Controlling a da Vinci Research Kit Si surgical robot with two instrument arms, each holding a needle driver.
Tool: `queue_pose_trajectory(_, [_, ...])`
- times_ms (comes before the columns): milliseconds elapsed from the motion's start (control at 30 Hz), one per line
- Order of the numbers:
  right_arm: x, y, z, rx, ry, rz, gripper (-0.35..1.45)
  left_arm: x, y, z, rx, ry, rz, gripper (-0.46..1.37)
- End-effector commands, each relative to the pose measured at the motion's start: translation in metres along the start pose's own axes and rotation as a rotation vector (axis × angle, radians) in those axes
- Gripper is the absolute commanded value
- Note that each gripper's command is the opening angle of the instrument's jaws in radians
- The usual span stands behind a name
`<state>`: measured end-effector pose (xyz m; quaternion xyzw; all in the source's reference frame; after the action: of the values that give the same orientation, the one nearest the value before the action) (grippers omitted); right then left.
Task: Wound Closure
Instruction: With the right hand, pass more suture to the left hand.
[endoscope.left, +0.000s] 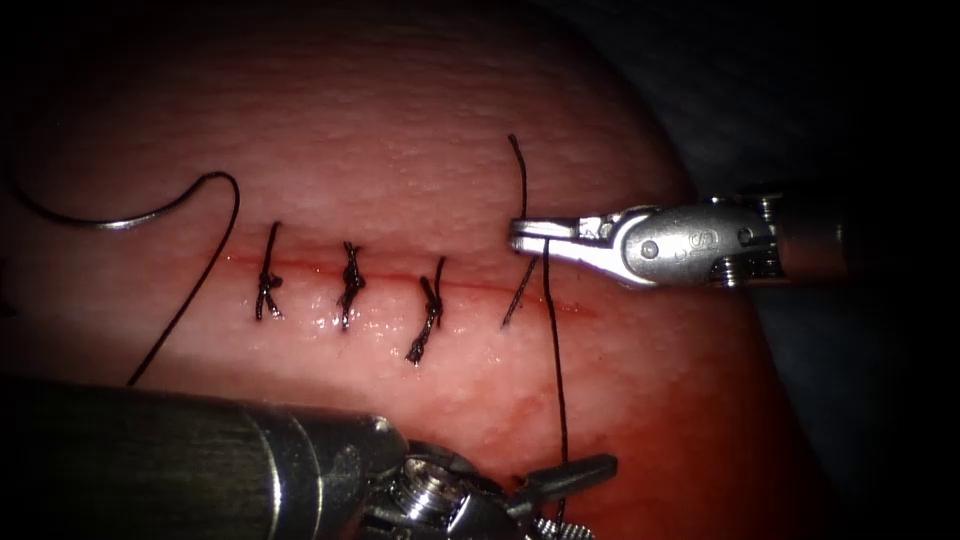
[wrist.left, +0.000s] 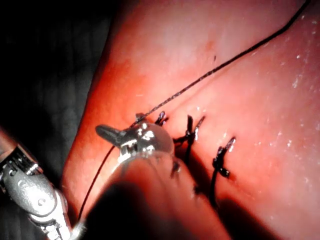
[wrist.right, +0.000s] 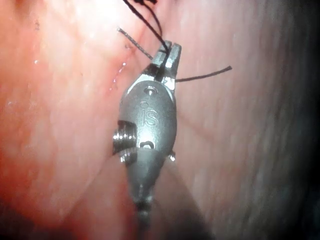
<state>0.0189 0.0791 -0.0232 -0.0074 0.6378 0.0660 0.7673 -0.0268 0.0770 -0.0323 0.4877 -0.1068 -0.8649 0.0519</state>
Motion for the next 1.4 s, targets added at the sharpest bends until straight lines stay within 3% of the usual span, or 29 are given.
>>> queue_pose_trajectory(33, [-0.0001,0.0,0.0,-0.001,0.0,0.0,-0.35,0.0,0.0001,-0.0001,-0.003,0.001,-0.001,0.34])
queue_pose_trajectory(1033, [-0.0006,0.0003,-0.0001,-0.014,-0.01,0.009,-0.35,0.0022,0.0018,-0.0004,-0.007,0.009,0.012,0.29])
queue_pose_trajectory(1233, [-0.0006,0.0003,-0.0001,-0.015,-0.011,0.009,-0.35,0.0023,0.0018,-0.0004,-0.007,0.008,0.017,0.07])
queue_pose_trajectory(1267, [-0.0006,0.0003,-0.0001,-0.015,-0.011,0.009,-0.35,0.0023,0.0018,-0.0004,-0.007,0.009,0.017,0.0])
queue_pose_trajectory(1300, [-0.0006,0.0003,-0.0001,-0.015,-0.011,0.009,-0.35,0.0024,0.0019,-0.0004,-0.008,0.008,0.024,-0.23])
queue_pose_trajectory(1333, [-0.0006,0.0003,-0.0001,-0.015,-0.011,0.009,-0.35,0.0024,0.0019,-0.0004,-0.009,0.011,0.03,-0.35])
queue_pose_trajectory(1400, [-0.0006,0.0003,-0.0001,-0.015,-0.011,0.015,-0.35,0.0024,0.0018,-0.0006,-0.012,0.012,0.053,-0.35])
